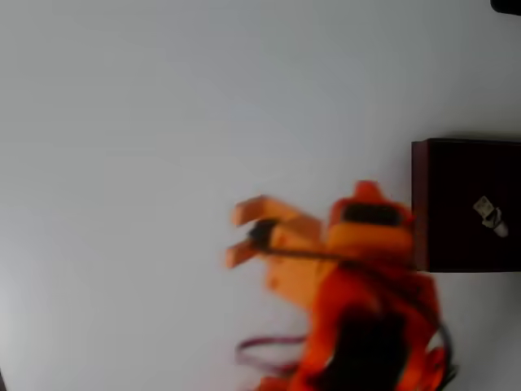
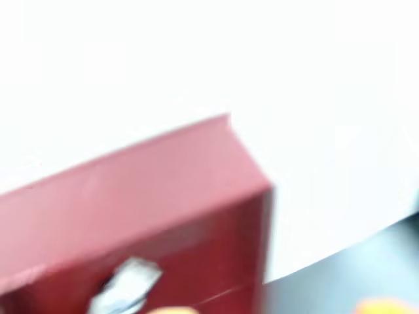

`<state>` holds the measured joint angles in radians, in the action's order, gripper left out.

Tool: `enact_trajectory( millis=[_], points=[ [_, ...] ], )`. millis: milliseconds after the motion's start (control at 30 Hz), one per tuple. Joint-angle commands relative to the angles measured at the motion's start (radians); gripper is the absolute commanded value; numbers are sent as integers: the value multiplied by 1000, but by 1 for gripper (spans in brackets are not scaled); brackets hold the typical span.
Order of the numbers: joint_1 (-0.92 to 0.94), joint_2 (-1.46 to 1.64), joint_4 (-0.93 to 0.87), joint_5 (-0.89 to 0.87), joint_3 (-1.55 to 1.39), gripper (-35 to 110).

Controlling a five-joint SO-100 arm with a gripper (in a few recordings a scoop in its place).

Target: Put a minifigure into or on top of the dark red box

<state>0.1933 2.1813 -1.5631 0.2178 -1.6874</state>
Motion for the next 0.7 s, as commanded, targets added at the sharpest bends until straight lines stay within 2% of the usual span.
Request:
enact_trajectory(
  millis=[0, 167, 300, 467, 567, 667],
  points=[
    [-224, 391, 83, -60, -268, 12],
    [-535, 690, 210, -140, -583, 10],
    [-695, 894, 284, -161, -842, 9],
    [-787, 1141, 275, -150, -1144, 6],
    [-815, 1187, 184, -152, -1204, 0],
    [-848, 1203, 186, -141, -1236, 0]
  ],
)
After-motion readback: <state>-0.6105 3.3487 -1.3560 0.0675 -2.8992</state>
